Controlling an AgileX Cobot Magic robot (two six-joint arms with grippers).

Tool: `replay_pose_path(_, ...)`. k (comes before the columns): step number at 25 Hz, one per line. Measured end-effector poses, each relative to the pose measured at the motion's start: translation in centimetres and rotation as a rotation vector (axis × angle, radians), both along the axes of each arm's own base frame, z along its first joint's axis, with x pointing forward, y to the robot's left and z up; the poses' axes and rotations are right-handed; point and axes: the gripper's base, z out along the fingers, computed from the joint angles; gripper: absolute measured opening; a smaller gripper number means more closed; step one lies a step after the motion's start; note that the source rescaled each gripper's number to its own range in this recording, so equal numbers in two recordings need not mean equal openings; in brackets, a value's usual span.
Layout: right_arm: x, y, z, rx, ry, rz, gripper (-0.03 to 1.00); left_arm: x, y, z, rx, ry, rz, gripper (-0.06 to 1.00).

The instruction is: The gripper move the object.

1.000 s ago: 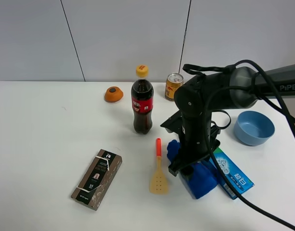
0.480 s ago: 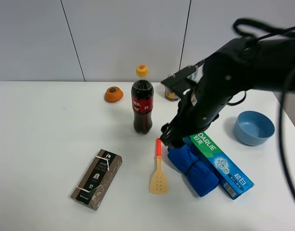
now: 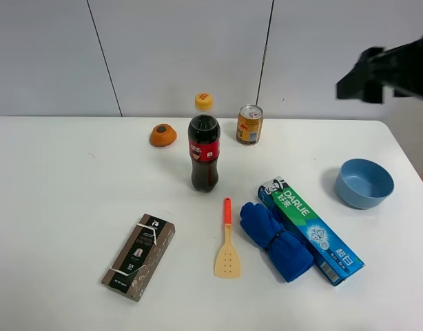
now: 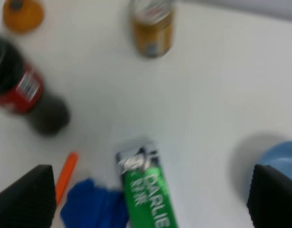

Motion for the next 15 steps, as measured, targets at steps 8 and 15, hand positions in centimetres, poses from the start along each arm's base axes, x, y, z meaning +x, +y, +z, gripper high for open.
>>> replay_pose_path(8,-9.4,-5.2,5.2,0.039,-0.327,-0.204,0.72,0.0,0.0,0.0,0.0,0.0,0.0,1.0)
replay_pose_path(15,-17.4,-5.8,1.9,-0.02,-0.357,-0.303,0.69,0.0,0.0,0.0,0.0,0.0,0.0,1.0)
